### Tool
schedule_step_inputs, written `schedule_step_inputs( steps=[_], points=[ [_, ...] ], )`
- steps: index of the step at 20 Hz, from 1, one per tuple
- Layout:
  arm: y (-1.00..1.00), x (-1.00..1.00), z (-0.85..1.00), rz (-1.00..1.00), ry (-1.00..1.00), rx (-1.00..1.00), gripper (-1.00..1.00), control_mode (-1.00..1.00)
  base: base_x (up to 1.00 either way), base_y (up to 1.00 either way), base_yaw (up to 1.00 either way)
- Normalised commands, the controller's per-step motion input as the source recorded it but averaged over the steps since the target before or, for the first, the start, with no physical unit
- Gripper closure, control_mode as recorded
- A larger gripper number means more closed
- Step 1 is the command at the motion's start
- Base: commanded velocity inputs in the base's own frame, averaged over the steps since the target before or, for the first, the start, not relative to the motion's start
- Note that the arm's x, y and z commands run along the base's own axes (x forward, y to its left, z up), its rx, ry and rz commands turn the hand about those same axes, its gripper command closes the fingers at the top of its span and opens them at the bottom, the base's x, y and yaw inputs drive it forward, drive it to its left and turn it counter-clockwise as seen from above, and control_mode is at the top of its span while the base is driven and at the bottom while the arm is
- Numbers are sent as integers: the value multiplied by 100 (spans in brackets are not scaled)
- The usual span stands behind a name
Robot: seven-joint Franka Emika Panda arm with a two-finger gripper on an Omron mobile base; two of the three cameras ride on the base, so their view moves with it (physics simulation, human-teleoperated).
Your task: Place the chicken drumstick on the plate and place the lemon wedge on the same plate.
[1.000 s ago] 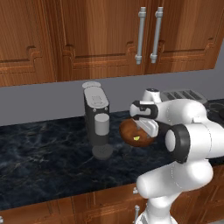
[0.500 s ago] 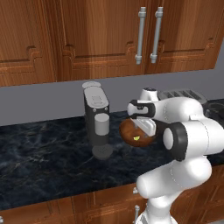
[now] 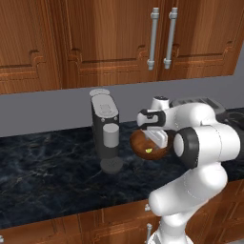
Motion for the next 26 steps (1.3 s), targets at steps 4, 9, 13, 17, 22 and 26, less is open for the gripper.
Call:
schedule_step_inputs(
  steps=[4, 9, 13, 17, 22, 26],
  points=[
    [0, 14, -14, 0, 0, 0, -100, -100, 0, 0, 0],
    [0, 1, -10, 0, 0, 0, -100, -100, 0, 0, 0],
    [1, -1, -1, 0, 0, 0, -100, -100, 0, 0, 0],
    [4, -2, 0, 0, 0, 0, -100, -100, 0, 0, 0],
    [1, -17, 0, 0, 0, 0, -100, -100, 0, 0, 0],
    [0, -16, 0, 0, 0, 0, -100, -100, 0, 0, 0]
  ],
)
